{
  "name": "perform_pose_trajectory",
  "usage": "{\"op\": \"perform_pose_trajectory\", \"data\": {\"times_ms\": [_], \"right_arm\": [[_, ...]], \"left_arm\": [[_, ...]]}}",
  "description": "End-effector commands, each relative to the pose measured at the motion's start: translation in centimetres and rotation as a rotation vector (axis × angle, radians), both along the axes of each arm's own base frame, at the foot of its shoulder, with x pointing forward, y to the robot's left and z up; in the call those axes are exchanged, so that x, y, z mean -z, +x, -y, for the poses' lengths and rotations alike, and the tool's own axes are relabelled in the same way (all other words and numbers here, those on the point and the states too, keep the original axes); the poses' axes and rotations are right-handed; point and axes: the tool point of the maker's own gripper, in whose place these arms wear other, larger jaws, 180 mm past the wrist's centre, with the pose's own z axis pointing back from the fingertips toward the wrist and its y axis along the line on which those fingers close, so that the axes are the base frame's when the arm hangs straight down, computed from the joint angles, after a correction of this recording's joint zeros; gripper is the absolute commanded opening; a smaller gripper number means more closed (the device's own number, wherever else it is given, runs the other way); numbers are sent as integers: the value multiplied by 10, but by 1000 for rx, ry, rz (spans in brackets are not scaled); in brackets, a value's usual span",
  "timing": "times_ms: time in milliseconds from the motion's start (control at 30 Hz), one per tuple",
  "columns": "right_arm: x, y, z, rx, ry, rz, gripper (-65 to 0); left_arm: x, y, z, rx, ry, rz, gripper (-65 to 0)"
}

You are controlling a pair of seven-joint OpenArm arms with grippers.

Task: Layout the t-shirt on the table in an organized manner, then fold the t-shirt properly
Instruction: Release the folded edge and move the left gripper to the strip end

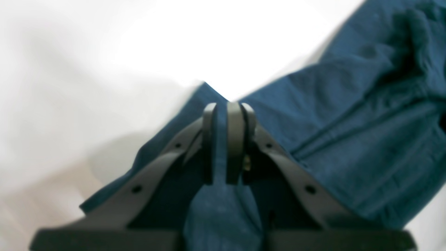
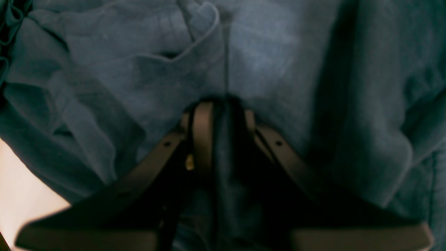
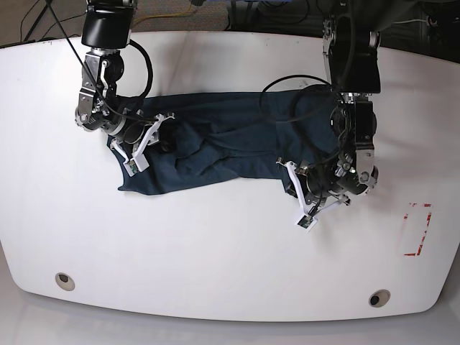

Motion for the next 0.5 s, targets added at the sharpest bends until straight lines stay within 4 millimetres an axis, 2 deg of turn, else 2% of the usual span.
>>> {"op": "perform_pose_trajectory", "data": {"times_ms": [0, 233, 467], "right_arm": [[15, -14, 9, -22, -80, -80, -533], [15, -14, 9, -22, -81, -79, -531], [13, -11, 11, -18, -82, -72, -528]], "left_arm": [[-26, 17, 12, 14, -41, 76, -607], [-56, 19, 7, 13, -12, 152, -606], [-59, -14, -20, 3, 89, 163, -606]]}}
